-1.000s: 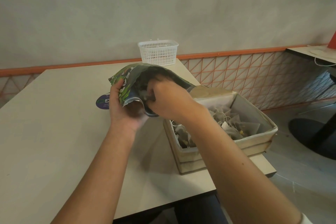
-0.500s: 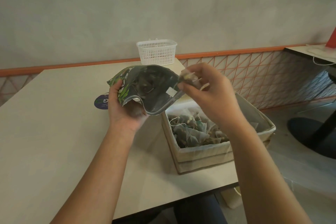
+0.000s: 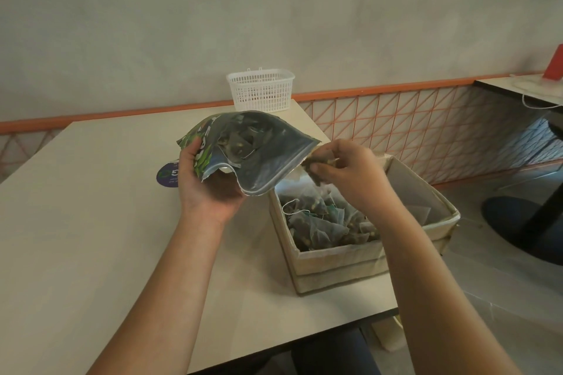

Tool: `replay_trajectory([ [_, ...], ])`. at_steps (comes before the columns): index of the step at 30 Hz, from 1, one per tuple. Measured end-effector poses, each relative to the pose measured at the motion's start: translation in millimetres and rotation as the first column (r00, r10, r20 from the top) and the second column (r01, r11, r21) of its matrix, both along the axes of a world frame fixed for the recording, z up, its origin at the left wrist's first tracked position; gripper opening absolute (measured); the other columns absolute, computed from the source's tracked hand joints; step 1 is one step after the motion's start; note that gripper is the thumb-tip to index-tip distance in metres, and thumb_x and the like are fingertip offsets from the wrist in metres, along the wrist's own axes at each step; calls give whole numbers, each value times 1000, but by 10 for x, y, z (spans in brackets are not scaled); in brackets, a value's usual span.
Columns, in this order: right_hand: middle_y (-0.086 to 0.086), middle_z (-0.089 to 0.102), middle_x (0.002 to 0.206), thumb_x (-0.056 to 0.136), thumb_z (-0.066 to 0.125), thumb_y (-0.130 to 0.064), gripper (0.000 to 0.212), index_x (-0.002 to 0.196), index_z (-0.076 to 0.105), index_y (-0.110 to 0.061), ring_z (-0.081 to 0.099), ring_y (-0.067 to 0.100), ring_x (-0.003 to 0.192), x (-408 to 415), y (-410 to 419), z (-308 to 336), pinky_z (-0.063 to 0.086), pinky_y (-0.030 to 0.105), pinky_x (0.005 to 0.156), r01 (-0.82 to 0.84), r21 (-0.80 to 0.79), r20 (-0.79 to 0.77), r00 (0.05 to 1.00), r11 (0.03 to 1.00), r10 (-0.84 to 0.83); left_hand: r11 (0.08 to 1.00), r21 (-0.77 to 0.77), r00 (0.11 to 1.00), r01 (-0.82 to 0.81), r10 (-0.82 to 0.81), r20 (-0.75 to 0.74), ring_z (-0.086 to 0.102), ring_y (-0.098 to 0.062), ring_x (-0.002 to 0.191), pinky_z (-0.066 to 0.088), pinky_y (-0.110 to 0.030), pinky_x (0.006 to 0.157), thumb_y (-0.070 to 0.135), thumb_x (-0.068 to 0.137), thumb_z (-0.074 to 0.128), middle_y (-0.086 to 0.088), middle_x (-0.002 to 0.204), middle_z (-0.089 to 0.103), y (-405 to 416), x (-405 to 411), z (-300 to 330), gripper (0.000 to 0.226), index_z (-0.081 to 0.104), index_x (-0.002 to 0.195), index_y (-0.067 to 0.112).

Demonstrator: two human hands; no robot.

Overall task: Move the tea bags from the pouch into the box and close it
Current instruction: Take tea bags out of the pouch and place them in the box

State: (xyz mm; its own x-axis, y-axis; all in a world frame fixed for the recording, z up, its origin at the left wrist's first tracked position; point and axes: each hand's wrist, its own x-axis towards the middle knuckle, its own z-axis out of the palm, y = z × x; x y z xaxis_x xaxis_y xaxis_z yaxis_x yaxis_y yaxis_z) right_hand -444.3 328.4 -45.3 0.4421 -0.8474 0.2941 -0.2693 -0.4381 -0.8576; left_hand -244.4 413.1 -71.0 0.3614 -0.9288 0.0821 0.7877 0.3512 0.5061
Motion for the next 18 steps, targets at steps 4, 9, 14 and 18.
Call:
replay_trajectory([
  [4,-6,69,101,88,68,-24,19,107,72,-19,60,2,76,79,9,-44,48,15,65,-63,-52,-223,973,997,50,1000,-9,1000,-2,2,-14,43,-28,141,34,-47,115,44,94,50,-6,138,56,-4,41,-3,39,60,125,21],
  [9,-8,58,122,89,64,-41,47,130,56,-20,57,2,86,101,94,-33,40,7,58,-89,-75,-302,951,993,62,1000,1,1000,-16,16,-10,44,-28,140,35,-47,114,44,95,50,-6,134,57,12,41,11,38,61,123,21],
  [14,-2,68,103,92,62,-37,29,114,70,-19,57,8,81,92,137,-22,43,13,65,-205,-88,-578,807,975,118,999,25,1000,-29,29,-7,48,-29,137,37,-45,113,45,95,48,-5,129,59,32,51,0,37,61,120,20],
  [18,-4,65,114,99,45,-15,27,119,63,-19,56,6,93,56,173,92,50,20,84,-55,-202,-318,948,978,-13,997,69,999,-38,38,3,61,-28,117,42,-42,108,46,95,49,-4,113,69,73,24,50,36,74,99,20],
])
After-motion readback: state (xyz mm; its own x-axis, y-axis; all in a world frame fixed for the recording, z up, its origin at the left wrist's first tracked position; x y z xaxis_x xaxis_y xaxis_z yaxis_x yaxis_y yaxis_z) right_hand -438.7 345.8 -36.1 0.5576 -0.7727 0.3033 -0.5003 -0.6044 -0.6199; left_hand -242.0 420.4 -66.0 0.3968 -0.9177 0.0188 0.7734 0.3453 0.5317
